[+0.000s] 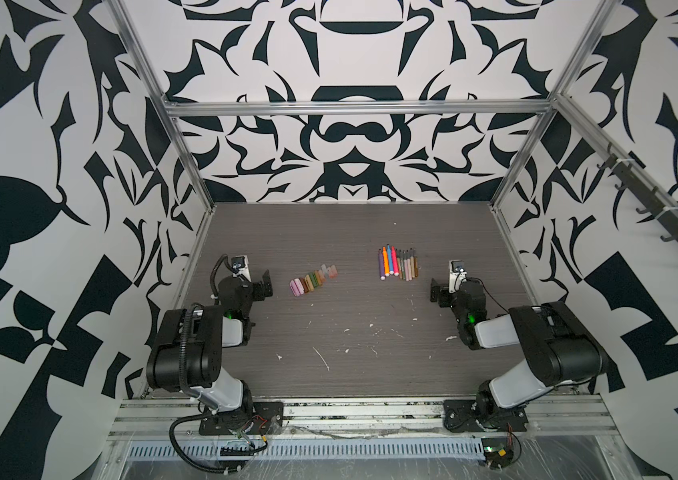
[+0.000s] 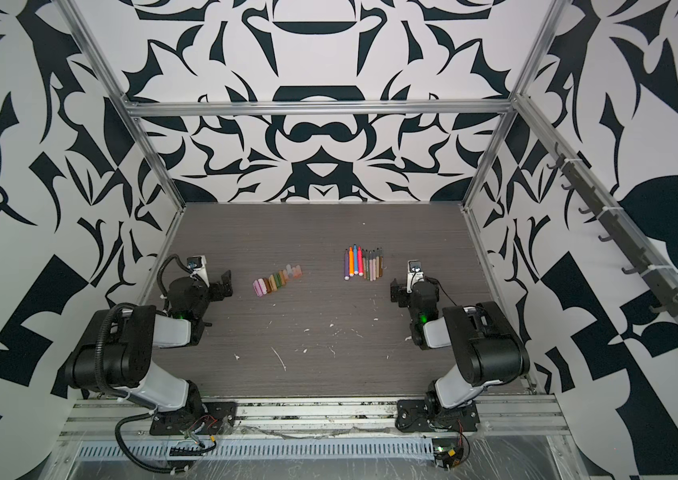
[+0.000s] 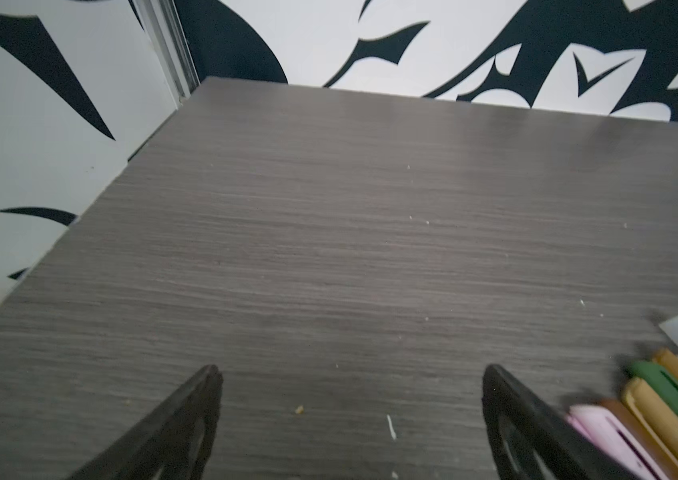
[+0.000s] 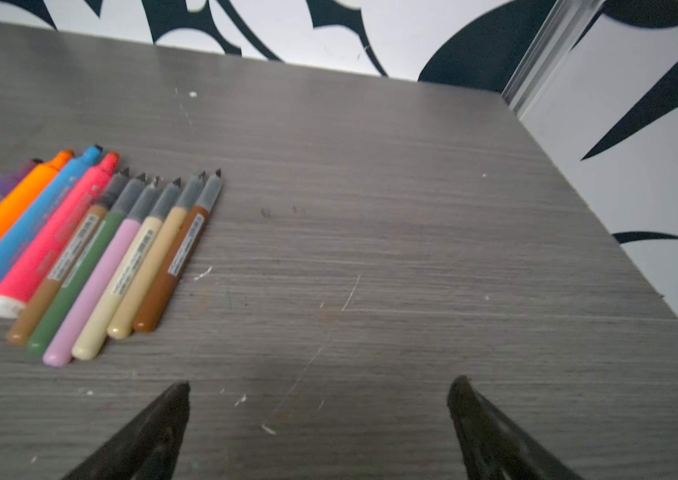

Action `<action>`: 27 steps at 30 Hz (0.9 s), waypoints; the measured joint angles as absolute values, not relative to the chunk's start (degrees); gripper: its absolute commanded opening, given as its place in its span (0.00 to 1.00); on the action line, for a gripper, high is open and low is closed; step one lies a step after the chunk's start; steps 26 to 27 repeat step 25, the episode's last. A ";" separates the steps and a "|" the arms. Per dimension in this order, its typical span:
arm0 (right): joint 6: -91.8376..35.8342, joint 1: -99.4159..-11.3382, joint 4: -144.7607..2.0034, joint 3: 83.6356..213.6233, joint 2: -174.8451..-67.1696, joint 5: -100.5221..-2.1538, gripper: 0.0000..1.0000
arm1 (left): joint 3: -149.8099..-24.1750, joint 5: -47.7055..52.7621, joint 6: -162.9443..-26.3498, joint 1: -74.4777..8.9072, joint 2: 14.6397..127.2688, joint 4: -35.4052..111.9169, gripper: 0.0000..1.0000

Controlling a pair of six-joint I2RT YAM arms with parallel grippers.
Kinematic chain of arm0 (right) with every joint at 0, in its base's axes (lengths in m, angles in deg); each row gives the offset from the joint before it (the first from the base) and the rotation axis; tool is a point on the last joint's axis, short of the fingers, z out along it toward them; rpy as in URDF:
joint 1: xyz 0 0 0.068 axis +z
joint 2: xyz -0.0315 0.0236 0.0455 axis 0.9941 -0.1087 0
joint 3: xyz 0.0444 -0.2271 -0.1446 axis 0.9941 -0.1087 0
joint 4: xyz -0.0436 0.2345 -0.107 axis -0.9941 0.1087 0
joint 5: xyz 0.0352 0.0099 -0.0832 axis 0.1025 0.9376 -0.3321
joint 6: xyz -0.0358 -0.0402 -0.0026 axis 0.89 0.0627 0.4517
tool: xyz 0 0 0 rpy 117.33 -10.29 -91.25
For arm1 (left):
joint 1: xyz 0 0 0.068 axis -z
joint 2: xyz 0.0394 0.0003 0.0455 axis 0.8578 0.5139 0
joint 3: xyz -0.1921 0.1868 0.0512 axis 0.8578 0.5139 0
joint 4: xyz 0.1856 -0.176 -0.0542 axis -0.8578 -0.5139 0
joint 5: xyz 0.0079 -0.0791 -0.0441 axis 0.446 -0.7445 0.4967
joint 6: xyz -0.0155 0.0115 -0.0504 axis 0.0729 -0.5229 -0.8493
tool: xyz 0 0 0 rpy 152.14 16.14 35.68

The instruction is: Open the pen caps

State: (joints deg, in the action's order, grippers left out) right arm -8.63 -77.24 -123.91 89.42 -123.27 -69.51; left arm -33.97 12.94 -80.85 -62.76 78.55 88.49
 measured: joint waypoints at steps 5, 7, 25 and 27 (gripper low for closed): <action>-9.77 -79.38 -123.02 91.39 -123.27 -69.62 1.00 | -35.99 15.67 -82.34 -63.02 78.55 86.72 0.99; -10.03 -79.40 -122.67 91.39 -123.27 -69.53 1.00 | -36.03 16.17 -82.62 -63.13 78.55 86.20 0.99; -10.12 -79.40 -121.36 91.54 -123.27 -69.47 1.00 | -36.03 17.05 -82.93 -63.13 78.55 86.24 0.99; -10.12 -79.40 -121.36 91.54 -123.27 -69.47 1.00 | -36.03 17.05 -82.93 -63.13 78.55 86.24 0.99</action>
